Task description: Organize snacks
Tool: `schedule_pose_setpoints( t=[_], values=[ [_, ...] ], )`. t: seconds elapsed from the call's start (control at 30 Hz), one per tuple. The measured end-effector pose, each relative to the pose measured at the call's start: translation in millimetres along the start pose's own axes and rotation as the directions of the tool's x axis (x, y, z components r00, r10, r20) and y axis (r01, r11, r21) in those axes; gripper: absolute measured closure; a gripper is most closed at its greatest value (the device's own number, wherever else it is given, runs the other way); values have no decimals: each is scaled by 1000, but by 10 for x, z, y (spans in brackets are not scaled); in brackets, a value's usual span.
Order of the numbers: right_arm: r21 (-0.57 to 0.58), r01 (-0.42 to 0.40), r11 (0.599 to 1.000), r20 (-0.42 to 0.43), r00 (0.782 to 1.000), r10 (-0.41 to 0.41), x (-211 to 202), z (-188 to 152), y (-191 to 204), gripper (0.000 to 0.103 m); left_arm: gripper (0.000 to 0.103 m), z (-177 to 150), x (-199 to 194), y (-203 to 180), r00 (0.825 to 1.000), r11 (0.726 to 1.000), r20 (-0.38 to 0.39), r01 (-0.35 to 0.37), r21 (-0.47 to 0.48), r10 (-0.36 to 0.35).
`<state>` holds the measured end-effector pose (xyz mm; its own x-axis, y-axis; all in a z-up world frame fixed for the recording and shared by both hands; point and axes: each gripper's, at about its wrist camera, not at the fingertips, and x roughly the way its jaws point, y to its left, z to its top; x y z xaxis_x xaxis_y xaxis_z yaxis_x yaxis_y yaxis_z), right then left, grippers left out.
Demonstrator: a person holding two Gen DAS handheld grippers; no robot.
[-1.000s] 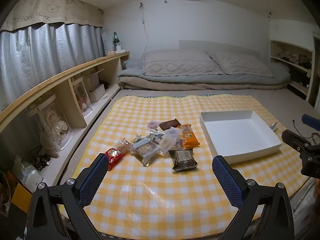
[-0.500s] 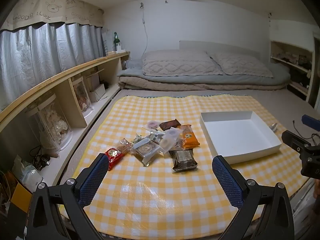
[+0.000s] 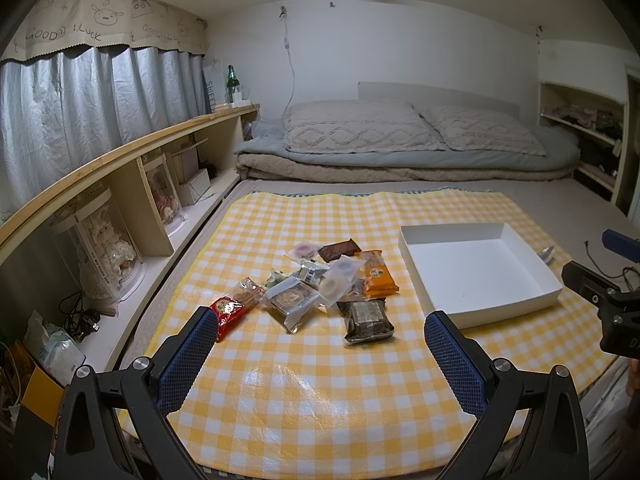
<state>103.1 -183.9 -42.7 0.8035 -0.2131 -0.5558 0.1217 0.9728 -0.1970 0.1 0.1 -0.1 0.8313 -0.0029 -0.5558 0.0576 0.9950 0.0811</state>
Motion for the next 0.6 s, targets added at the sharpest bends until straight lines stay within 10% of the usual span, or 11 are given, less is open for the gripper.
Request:
schedule_pose_setpoints(
  t=[0.6],
  values=[
    [-2,0,1000,-1,1000,0,2,0,6,0,0,14,-29,-9,1000,1000,2,4,2,-4]
  ],
)
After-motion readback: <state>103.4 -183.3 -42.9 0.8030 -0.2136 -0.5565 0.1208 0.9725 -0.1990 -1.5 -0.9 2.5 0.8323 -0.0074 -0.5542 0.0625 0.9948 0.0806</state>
